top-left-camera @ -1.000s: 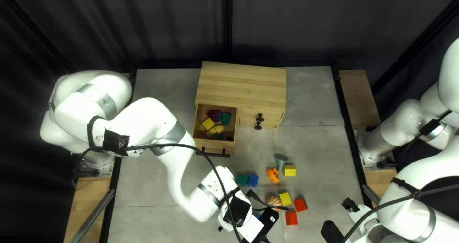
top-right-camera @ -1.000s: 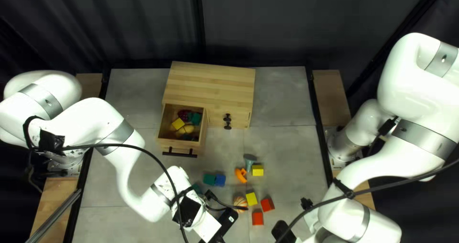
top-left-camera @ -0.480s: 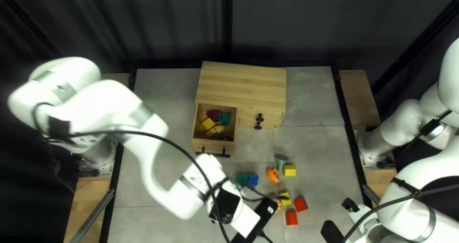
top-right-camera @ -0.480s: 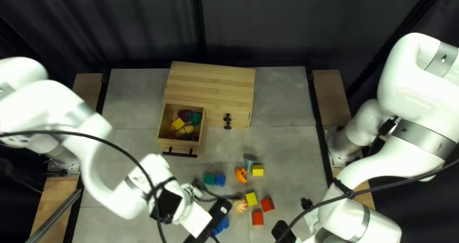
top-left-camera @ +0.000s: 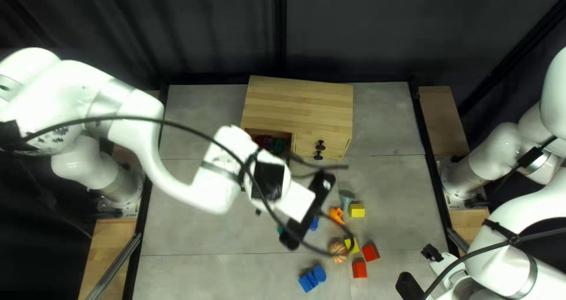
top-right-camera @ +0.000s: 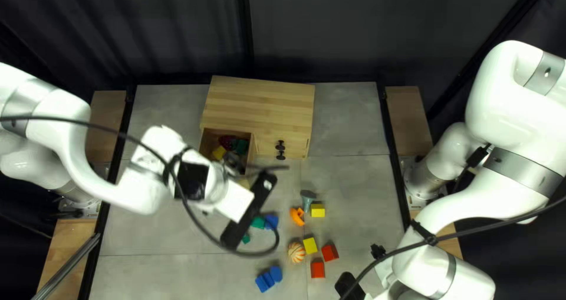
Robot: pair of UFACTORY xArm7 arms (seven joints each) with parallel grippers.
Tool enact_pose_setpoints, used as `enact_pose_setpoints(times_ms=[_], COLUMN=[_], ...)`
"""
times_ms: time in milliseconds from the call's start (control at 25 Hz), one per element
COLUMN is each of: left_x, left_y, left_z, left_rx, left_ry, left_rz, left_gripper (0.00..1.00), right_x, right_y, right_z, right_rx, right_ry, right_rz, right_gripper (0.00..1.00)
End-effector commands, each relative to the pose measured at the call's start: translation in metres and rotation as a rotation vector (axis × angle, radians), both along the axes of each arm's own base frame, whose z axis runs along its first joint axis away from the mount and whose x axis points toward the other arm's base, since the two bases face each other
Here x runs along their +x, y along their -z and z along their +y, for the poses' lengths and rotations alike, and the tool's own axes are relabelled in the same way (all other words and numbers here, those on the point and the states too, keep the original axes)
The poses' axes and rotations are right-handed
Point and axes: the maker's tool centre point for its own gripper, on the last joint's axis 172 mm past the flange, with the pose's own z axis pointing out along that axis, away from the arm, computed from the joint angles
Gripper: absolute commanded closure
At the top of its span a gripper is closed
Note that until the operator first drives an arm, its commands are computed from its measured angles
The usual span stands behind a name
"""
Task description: Open drawers and place objects into drawer and close
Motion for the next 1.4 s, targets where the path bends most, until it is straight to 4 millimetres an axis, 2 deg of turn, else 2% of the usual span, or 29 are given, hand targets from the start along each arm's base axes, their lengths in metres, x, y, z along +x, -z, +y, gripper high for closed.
enact_pose_setpoints(times_ms=[40, 160, 240, 280, 320, 520, 640, 720, 800, 880, 920, 1000, 1040, 1160, 1240, 1400], left_x=[0.0, -0.003, -0.003, -0.003, -0.003, -0.007, -0.009, -0.009, -0.005, -0.002, -0.002, 0.001, 0.001, 0.007, 0.009, 0.018], left_y=[0.01, 0.012, 0.012, 0.013, 0.013, 0.011, 0.003, -0.001, 0.001, 0.012, 0.015, 0.025, 0.027, 0.036, 0.041, 0.065], left_z=[0.026, 0.043, 0.047, 0.048, 0.048, 0.042, 0.026, 0.008, -0.024, -0.059, -0.068, -0.099, -0.105, -0.142, -0.153, -0.18], left_rx=[-0.005, -0.012, -0.019, -0.025, -0.029, -0.049, -0.041, -0.041, -0.047, -0.047, -0.046, -0.045, -0.046, -0.039, -0.03, -0.015], left_ry=[-0.062, -0.125, -0.16, -0.178, -0.19, -0.265, -0.284, -0.268, -0.189, -0.089, -0.058, 0.037, 0.06, 0.171, 0.222, 0.352], left_rz=[-0.029, -0.048, -0.058, -0.063, -0.066, -0.083, -0.085, -0.087, -0.086, -0.064, -0.054, -0.024, -0.017, 0.022, 0.043, 0.099], left_gripper=[1.0, 1.0, 1.0, 0.66, 0.02, 0.0, 0.0, 0.0, 0.0, 0.0, 0.0, 0.0, 0.0, 0.0, 0.0, 0.0], right_x=[0.0, 0.0, 0.0, 0.0, 0.0, 0.0, 0.0, 0.0, 0.0, 0.0, 0.0, 0.0, 0.0, 0.0, 0.0, 0.0], right_y=[0.0, 0.0, 0.0, 0.0, 0.0, 0.0, 0.0, 0.0, 0.0, 0.0, 0.0, 0.0, 0.0, 0.0, 0.0, 0.0], right_z=[0.0, 0.0, 0.0, 0.0, 0.0, 0.0, 0.0, 0.0, 0.0, 0.0, 0.0, 0.0, 0.0, 0.0, 0.0, 0.0], right_rx=[0.0, 0.0, 0.0, 0.0, 0.0, 0.0, 0.0, 0.0, 0.0, 0.0, 0.0, 0.0, 0.0, 0.0, 0.0, 0.0], right_ry=[0.0, 0.0, 0.0, 0.0, 0.0, 0.0, 0.0, 0.0, 0.0, 0.0, 0.0, 0.0, 0.0, 0.0, 0.0, 0.0], right_rz=[0.0, 0.0, 0.0, 0.0, 0.0, 0.0, 0.0, 0.0, 0.0, 0.0, 0.0, 0.0, 0.0, 0.0, 0.0, 0.0], right_gripper=[0.0, 0.0, 0.0, 0.0, 0.0, 0.0, 0.0, 0.0, 0.0, 0.0, 0.0, 0.0, 0.0, 0.0, 0.0, 0.0])
